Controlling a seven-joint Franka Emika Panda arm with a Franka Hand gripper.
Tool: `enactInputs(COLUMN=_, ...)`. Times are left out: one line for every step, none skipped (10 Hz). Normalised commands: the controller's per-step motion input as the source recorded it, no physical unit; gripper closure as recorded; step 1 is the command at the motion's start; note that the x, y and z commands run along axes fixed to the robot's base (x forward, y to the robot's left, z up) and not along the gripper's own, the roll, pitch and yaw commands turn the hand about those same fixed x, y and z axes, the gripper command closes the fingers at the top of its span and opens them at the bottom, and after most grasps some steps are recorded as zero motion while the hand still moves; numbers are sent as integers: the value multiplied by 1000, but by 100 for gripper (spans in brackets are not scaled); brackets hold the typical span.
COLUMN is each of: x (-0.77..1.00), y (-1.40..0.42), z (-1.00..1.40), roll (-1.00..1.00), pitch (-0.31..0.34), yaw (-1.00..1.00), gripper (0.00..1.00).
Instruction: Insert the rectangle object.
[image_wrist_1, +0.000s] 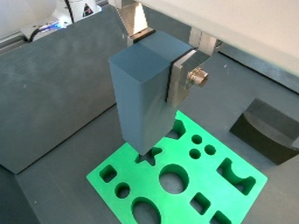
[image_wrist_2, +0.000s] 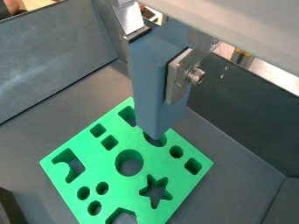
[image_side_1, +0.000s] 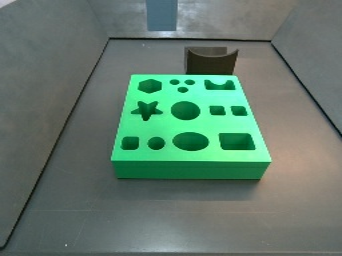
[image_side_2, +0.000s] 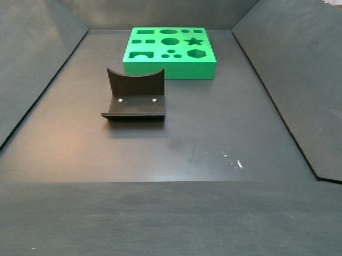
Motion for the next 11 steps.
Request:
enactInputs(x=217, y=-274, z=-109, roll=-13, pitch=-79, yaw=0, gripper=100)
enactInputs(x=457, y=-446, z=-214, roll=0, pitch=-57, yaw=-474, gripper=100)
enactInputs(x=260, y=-363, z=-343, roll=36, pitch=-20, yaw=-731, gripper=100)
enactInputs(x=149, y=-326, z=-360, roll=44, pitch=-34, yaw=-846, gripper=100)
enactInputs(x=146, y=-317, z=-377, roll=49, pitch=-44, yaw=-860, gripper=100)
enactInputs(x=229, y=-334, z=-423, roll=69, pitch=-44, yaw=-797, gripper=100)
enactInputs(x=617, y=-389, z=-511, roll=97, pitch=-59, yaw=-460, gripper=100)
enactInputs(x=814, y=-317, z=-437, roll=53, pitch=-51, yaw=-317, gripper=100)
enactInputs(x=940, y=-246, z=-400, roll=41, pitch=-33, yaw=-237, gripper=100)
enactInputs(x=894, y=-203, z=-397, roll=50, pitch=-21, yaw=-286, gripper=100)
enactInputs(x=709, y=-149, z=-294, roll=23, pitch=0, yaw=-469, gripper=100)
